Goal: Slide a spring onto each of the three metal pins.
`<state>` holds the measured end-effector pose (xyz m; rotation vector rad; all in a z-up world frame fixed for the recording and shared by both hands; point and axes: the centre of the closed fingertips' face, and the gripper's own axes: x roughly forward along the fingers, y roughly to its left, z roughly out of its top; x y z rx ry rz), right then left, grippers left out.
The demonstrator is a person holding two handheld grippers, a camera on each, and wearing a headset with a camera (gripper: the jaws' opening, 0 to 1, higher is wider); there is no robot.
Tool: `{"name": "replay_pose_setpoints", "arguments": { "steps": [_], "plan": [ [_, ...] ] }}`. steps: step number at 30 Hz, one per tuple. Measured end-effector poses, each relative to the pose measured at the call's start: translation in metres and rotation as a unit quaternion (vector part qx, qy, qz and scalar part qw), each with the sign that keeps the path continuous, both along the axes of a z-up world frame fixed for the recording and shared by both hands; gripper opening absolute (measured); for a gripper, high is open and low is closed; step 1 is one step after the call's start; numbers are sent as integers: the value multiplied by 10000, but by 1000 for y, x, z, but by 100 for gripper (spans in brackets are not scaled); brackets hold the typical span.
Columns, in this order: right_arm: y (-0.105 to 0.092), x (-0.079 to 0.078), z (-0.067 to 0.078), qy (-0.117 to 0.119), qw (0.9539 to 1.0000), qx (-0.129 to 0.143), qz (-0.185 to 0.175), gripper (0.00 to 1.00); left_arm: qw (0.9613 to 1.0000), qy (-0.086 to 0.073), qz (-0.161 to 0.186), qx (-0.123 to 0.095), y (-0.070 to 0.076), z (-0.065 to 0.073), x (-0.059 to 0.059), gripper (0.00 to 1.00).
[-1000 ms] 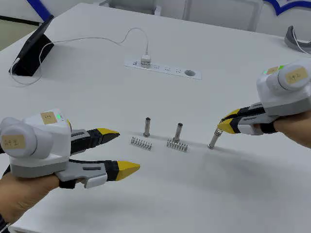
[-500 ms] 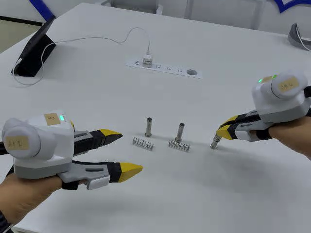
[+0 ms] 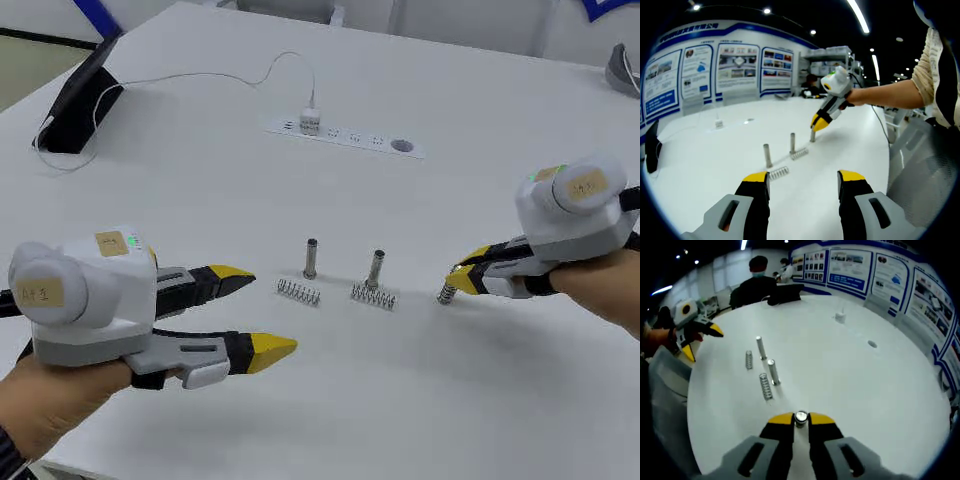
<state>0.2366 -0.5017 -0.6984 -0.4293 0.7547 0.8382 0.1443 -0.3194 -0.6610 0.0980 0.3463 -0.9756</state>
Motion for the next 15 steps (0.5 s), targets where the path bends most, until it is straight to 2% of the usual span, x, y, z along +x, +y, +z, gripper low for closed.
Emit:
{"name": "replay_pose_setpoints", "arguments": {
  "steps": [15],
  "plan": [
    [-2, -3, -4, 35, 10000, 11, -18, 14, 10000, -9, 2, -13, -2, 0, 0, 55]
  ]
}}
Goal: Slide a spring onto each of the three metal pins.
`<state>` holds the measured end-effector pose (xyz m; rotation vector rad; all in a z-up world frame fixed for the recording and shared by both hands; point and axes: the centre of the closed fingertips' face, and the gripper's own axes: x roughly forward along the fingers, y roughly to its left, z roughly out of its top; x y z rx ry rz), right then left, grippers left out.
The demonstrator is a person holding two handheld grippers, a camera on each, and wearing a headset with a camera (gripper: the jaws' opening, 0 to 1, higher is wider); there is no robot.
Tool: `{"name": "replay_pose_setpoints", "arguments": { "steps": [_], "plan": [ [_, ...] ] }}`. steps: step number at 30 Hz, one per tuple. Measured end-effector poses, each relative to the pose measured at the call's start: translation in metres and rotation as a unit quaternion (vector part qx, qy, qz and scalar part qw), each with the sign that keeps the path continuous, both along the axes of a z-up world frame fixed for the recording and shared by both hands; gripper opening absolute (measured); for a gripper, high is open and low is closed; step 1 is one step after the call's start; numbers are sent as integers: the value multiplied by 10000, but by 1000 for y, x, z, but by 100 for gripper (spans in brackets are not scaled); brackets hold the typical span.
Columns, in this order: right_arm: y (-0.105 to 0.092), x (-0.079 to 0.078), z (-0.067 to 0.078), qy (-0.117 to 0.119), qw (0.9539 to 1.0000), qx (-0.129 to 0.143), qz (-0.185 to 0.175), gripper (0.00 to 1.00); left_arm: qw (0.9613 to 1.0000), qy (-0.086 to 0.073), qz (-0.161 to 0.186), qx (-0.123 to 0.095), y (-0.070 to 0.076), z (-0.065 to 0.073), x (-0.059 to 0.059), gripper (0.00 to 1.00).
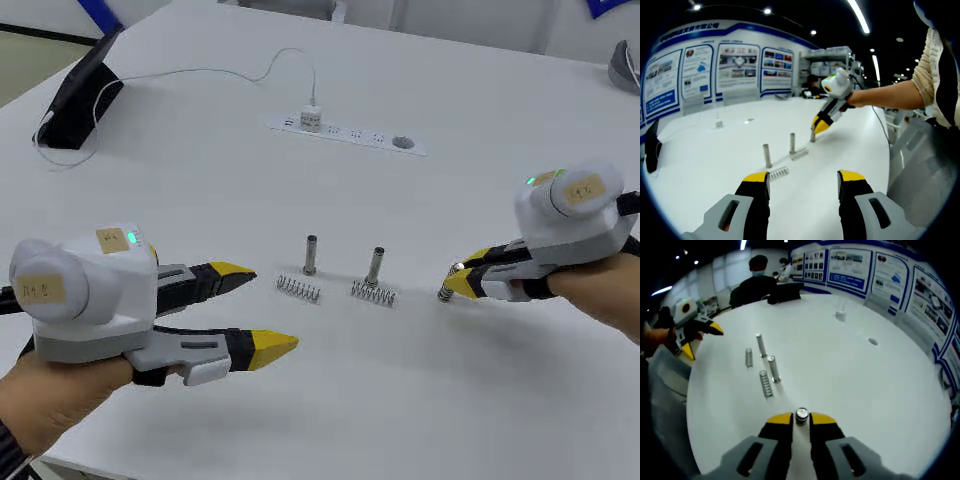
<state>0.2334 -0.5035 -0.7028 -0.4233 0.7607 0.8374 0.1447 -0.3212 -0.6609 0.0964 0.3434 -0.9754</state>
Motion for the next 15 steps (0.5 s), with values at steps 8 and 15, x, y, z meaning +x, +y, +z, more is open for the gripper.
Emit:
{"name": "replay_pose_setpoints", "arguments": {
  "steps": [8, 15],
  "plan": [
    [-7, -6, -1, 38, 10000, -6, -87, 15, 10000, -31, -30, -28, -1, 2, 1, 55],
    [-11, -15, -2, 56, 9999, -15, -159, 15, 9999, -36, -85, -45, -3, 2, 2, 55]
  ]
}}
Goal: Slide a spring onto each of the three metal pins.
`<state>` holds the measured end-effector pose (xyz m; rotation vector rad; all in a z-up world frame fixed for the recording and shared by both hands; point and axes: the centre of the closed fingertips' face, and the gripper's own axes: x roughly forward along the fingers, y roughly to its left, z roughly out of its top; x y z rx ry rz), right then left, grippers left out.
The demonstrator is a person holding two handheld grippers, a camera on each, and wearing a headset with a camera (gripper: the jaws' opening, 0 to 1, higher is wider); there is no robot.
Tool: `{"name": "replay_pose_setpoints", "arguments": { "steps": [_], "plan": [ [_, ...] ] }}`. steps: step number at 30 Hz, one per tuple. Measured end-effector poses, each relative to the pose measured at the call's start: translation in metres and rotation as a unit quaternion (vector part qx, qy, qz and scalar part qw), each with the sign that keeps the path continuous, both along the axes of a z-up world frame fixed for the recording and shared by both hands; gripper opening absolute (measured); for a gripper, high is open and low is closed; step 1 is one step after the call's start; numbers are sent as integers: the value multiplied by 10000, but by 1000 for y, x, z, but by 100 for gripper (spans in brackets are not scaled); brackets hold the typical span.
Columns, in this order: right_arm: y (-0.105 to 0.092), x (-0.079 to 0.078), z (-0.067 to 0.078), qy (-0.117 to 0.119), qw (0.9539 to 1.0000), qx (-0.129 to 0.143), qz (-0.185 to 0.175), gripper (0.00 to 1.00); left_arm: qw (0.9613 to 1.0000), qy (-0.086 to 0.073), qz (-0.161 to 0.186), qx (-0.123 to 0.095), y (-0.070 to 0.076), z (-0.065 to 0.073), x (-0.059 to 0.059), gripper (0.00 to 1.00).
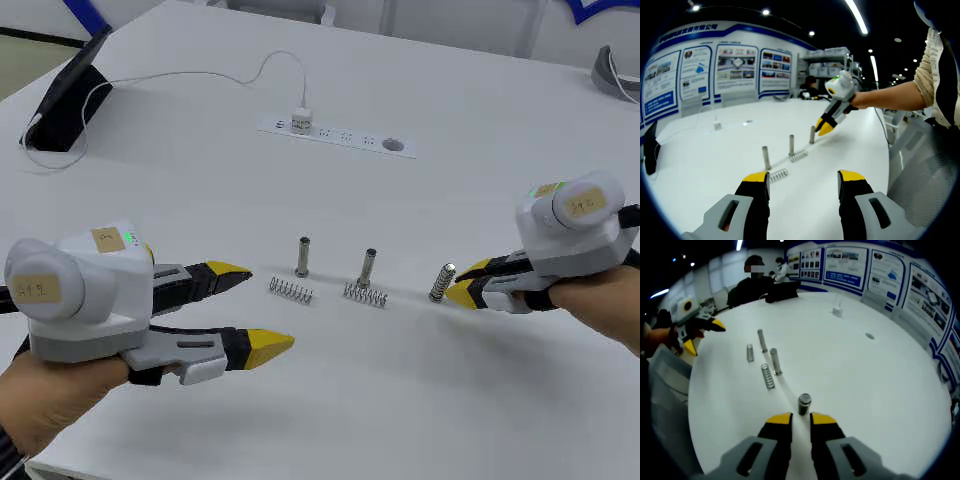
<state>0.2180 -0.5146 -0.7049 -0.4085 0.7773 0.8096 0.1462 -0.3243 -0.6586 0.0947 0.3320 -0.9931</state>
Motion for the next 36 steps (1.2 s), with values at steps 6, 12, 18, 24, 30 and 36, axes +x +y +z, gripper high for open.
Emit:
{"name": "replay_pose_setpoints", "arguments": {
  "steps": [6, 12, 18, 24, 30, 36],
  "plan": [
    [2, -11, 0, 4, 10000, 4, 0, 16, 10000, 0, -56, -12, -2, 0, 2, 56],
    [8, -18, -1, 16, 10000, 26, 51, 16, 9999, 1, -118, -11, -4, -1, 3, 55],
    [23, -20, 0, -15, 9997, 61, 235, 17, 9999, -6, -149, -2, -4, -1, 3, 55],
    [43, -20, -1, -18, 9988, 69, 485, 17, 9999, -15, -146, 12, -2, 1, 2, 55],
    [56, -13, -3, -28, 9977, 48, 672, 17, 9999, -6, -108, 42, 1, 0, 1, 55],
    [66, -8, -7, 4, 9967, 32, 809, 17, 9999, 6, -81, 66, 1, 0, 0, 55]
  ]
}}
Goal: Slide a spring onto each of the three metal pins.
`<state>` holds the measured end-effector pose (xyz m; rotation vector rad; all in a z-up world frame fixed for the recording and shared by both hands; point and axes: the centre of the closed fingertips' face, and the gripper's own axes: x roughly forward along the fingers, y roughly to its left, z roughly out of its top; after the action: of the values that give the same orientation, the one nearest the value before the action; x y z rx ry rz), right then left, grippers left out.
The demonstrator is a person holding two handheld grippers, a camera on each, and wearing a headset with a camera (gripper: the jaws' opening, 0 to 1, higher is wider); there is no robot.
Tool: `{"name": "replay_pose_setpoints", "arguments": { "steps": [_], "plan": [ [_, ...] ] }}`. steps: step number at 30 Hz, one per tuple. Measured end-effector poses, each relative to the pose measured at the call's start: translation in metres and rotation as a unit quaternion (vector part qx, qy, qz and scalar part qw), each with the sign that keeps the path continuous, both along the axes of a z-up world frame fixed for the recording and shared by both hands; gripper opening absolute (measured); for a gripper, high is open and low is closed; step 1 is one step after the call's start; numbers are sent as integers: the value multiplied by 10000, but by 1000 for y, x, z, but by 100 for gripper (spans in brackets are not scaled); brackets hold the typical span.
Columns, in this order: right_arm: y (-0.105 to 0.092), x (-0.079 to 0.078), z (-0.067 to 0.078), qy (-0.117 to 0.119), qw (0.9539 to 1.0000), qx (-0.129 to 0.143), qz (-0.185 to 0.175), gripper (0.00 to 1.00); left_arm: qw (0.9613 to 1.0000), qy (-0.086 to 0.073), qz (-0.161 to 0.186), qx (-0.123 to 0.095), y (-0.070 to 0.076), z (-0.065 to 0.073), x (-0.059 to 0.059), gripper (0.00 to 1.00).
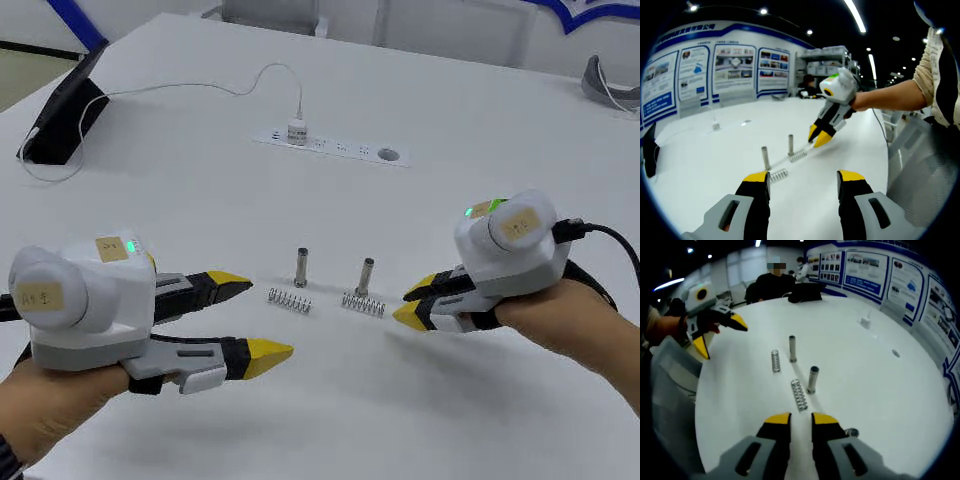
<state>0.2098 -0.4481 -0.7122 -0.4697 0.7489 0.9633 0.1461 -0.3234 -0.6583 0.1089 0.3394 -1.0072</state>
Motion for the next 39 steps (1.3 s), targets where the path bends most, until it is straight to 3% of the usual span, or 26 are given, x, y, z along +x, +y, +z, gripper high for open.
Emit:
{"name": "replay_pose_setpoints", "arguments": {
  "steps": [11, 22, 39],
  "plan": [
    [19, 7, -9, 88, 9996, -69, 273, 17, 10000, -5, 53, 36, -1, 2, -3, 55],
    [22, 6, -22, 233, 9987, -191, 408, 16, 9999, 20, 155, 61, 2, 0, -5, 54],
    [21, 1, -28, 327, 9975, -320, 534, 12, 9998, 33, 153, 80, 1, -2, -8, 54]
  ]
}}
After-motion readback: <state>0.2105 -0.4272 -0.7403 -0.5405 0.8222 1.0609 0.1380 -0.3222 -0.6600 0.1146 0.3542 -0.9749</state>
